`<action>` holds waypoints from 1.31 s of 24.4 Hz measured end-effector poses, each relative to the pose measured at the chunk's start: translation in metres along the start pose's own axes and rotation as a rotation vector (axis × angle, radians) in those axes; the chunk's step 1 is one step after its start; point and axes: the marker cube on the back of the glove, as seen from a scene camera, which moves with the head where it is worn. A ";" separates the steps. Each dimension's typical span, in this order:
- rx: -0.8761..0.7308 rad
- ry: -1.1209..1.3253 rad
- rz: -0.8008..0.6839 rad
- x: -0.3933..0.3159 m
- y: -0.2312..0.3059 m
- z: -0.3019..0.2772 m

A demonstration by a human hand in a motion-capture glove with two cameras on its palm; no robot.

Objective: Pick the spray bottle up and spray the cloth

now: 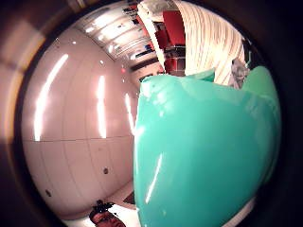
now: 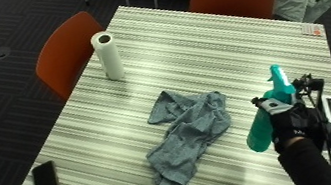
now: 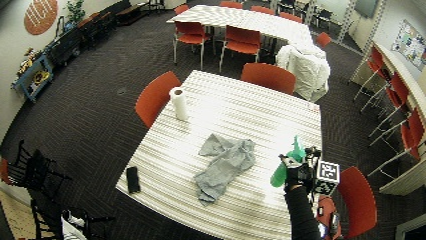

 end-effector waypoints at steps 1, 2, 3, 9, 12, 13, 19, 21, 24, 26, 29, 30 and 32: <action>-0.015 0.006 0.000 -0.003 0.002 0.005; -0.031 0.013 -0.002 -0.005 0.002 0.013; -0.048 0.022 -0.003 -0.006 0.002 0.020; -0.117 0.094 0.002 0.004 -0.013 0.054; -0.124 0.169 0.045 0.014 -0.025 0.057; -0.125 0.204 0.071 0.017 -0.028 0.058; -0.161 0.505 0.321 0.035 -0.046 0.068; -0.177 0.622 0.408 0.043 -0.051 0.069; -0.216 0.752 0.541 0.054 -0.051 0.069; -0.258 0.796 0.628 0.064 -0.048 0.069; -0.265 0.840 0.710 0.083 -0.048 0.065; -0.264 0.853 0.736 0.088 -0.048 0.063; -0.277 0.871 0.783 0.094 -0.044 0.060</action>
